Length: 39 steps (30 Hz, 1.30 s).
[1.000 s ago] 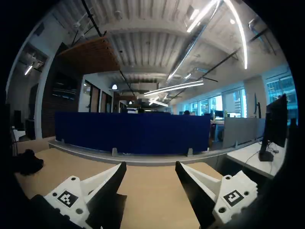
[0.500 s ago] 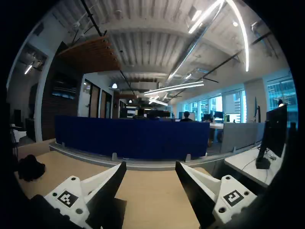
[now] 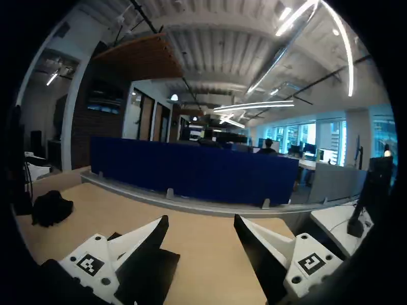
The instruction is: Fold towel
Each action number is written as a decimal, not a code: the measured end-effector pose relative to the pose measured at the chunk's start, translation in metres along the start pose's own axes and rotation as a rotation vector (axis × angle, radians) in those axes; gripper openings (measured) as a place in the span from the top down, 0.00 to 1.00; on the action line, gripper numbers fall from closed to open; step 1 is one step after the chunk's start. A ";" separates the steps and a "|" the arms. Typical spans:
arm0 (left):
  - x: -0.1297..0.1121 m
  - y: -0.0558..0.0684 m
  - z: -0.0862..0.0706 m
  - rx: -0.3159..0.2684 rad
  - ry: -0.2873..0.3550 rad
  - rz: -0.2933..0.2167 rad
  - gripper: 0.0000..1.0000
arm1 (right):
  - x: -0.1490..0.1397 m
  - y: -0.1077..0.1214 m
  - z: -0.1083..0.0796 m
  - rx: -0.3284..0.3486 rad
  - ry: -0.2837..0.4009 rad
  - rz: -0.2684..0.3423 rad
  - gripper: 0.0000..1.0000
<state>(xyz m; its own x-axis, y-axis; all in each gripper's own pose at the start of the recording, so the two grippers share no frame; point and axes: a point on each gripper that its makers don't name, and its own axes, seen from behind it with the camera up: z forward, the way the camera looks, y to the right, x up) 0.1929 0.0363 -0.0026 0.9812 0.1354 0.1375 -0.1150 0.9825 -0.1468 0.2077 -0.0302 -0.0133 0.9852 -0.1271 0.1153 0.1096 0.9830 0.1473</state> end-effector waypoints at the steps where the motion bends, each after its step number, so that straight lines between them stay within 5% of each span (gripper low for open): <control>1: -0.001 0.002 0.000 -0.010 -0.008 0.006 0.08 | -0.001 -0.004 0.000 0.015 -0.010 -0.005 0.00; 9: -0.008 0.028 0.004 -0.110 -0.056 0.058 0.08 | -0.007 -0.030 0.001 0.125 -0.071 -0.042 0.00; 20: -0.041 0.049 0.006 -0.184 -0.117 0.090 0.08 | -0.027 -0.054 0.003 0.183 -0.112 -0.082 0.00; 39: -0.136 0.091 0.000 -0.292 -0.260 0.126 0.08 | -0.127 -0.080 0.004 0.257 -0.250 -0.128 0.00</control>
<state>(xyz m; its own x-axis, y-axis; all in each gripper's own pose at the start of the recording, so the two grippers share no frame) 0.0490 0.1077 -0.0342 0.8863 0.3168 0.3379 -0.1461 0.8835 -0.4452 0.0729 -0.0927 -0.0359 0.8997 -0.3059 0.3114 0.1612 0.8958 0.4142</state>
